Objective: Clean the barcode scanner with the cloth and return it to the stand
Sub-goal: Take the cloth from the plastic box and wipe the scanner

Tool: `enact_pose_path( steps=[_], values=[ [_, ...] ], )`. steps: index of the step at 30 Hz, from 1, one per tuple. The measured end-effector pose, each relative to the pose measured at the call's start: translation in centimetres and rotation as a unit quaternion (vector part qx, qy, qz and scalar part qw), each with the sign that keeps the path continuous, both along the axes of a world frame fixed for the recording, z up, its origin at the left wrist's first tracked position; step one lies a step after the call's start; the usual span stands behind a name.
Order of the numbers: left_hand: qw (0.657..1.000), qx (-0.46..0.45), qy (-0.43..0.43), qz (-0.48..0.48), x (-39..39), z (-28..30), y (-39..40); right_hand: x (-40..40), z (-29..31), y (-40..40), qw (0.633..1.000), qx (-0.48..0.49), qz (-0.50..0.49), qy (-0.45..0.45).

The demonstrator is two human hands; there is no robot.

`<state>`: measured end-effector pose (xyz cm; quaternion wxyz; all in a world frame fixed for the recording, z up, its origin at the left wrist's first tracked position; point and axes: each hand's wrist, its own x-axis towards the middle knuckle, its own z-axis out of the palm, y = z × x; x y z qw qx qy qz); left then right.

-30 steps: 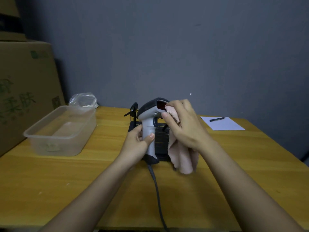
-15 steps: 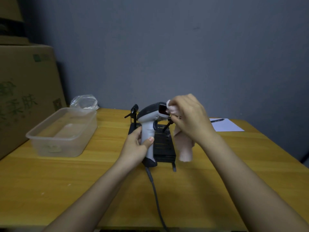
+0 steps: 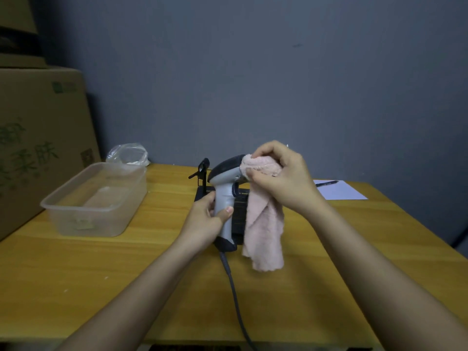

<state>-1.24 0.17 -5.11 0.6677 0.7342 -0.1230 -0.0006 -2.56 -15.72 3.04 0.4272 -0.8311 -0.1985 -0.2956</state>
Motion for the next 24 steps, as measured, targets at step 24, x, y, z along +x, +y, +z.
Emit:
enact_pose_path(
  steps=[24],
  values=[
    [0.998,-0.05,0.018,-0.014,0.4,-1.0,0.7,0.6,-2.2,-0.5,0.967,-0.169,-0.162,-0.098]
  ],
)
